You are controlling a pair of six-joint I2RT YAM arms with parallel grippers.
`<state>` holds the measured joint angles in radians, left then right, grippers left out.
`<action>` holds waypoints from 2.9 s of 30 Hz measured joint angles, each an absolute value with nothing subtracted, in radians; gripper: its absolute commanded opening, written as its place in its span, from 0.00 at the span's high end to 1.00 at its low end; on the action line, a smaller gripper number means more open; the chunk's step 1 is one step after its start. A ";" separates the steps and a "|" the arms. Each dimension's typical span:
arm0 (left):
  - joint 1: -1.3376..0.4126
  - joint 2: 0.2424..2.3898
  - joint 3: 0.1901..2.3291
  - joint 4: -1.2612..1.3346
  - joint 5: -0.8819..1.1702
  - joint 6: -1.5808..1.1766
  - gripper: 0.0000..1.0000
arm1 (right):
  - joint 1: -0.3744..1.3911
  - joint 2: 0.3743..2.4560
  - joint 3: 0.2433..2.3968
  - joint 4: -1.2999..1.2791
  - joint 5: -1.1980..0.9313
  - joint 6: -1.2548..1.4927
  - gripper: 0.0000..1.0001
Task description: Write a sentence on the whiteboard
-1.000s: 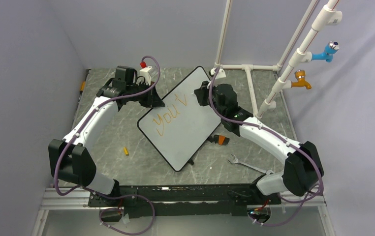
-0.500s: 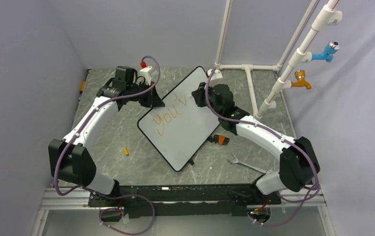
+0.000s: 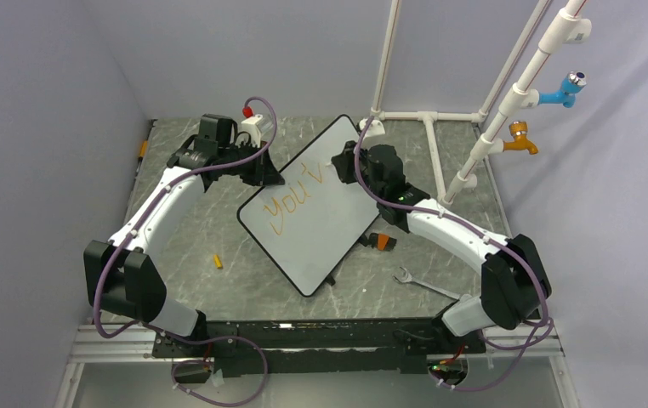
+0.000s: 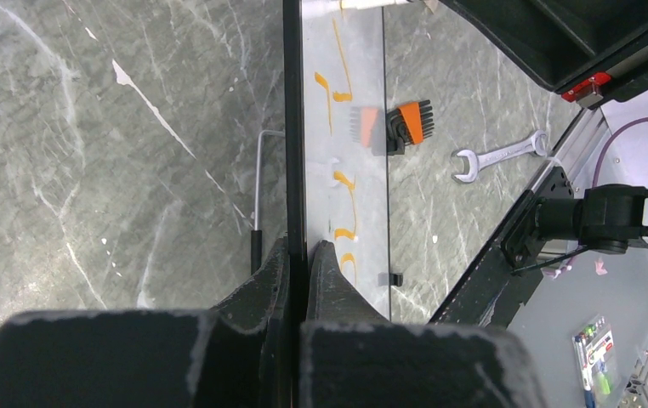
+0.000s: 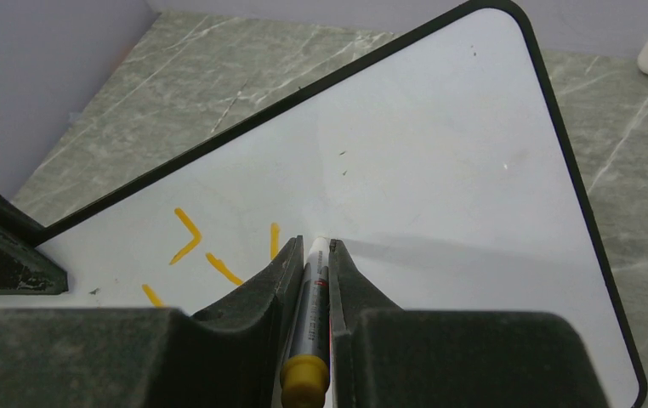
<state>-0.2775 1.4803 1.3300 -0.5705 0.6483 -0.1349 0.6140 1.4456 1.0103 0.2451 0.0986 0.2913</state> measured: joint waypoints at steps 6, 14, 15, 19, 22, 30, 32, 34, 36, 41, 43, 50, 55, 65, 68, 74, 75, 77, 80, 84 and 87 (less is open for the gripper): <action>-0.278 1.480 1.330 -0.573 0.642 -0.136 1.00 | 0.597 1.460 1.010 0.260 0.100 0.291 1.00; -0.278 1.480 1.330 -0.575 0.638 -0.141 1.00 | 0.584 1.478 1.020 0.265 0.099 0.291 1.00; -0.278 1.480 1.330 -0.575 0.638 -0.141 1.00 | 0.583 1.480 1.022 0.265 0.099 0.291 1.00; -0.278 1.480 1.330 -0.577 0.637 -0.142 1.00 | 0.582 1.488 1.034 0.264 0.100 0.290 1.00; -0.278 1.480 1.330 -0.578 0.635 -0.144 1.00 | 0.582 1.493 1.039 0.264 0.100 0.288 1.00; -0.278 1.480 1.330 -0.580 0.634 -0.144 1.00 | 0.581 1.509 1.066 0.263 0.100 0.288 1.00; -0.278 1.480 1.330 -0.580 0.634 -0.144 1.00 | 0.581 1.511 1.071 0.263 0.099 0.288 1.00; -0.278 1.480 1.330 -0.580 0.635 -0.144 1.00 | 0.581 1.514 1.077 0.263 0.096 0.288 1.00; -0.278 1.480 1.330 -0.580 0.635 -0.144 1.00 | 0.581 1.517 1.083 0.263 0.093 0.289 1.00; -0.278 1.480 1.330 -0.581 0.634 -0.144 1.00 | 0.578 1.518 1.084 0.263 0.083 0.292 1.00; -0.278 1.480 1.330 -0.581 0.634 -0.144 1.00 | 0.576 1.518 1.084 0.264 0.075 0.293 1.00; -0.278 1.480 1.330 -0.585 0.631 -0.144 1.00 | 0.576 1.518 1.084 0.268 0.038 0.311 1.00; -0.278 1.480 1.330 -0.585 0.630 -0.144 1.00 | 0.577 1.518 1.081 0.278 0.015 0.322 1.00; -0.278 1.480 1.330 -0.588 0.630 -0.145 1.00 | 0.587 1.481 1.018 0.294 -0.006 0.336 1.00; -0.278 1.480 1.330 -0.588 0.630 -0.145 1.00 | 0.590 1.471 1.002 0.294 -0.007 0.340 1.00; -0.278 1.480 1.330 -0.588 0.629 -0.145 1.00 | 0.590 1.462 0.985 0.297 -0.004 0.341 1.00; -0.278 1.480 1.330 -0.588 0.629 -0.145 1.00 | 0.590 1.460 0.983 0.297 -0.001 0.341 1.00; -0.278 1.480 1.330 -0.588 0.629 -0.146 1.00 | 0.591 1.458 0.978 0.297 0.005 0.341 1.00; -0.278 1.480 1.330 -0.588 0.628 -0.147 1.00 | 0.593 1.456 0.969 0.297 0.020 0.341 1.00; -0.278 1.480 1.330 -0.588 0.626 -0.148 1.00 | 0.593 1.453 0.960 0.296 0.042 0.340 1.00; -0.278 1.480 1.330 -0.589 0.625 -0.148 1.00 | 0.592 1.452 0.955 0.294 0.055 0.336 1.00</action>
<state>-0.2775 1.4803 1.3296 -0.5888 0.6254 -0.1482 0.5922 1.4521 0.9550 0.2943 0.0551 0.3363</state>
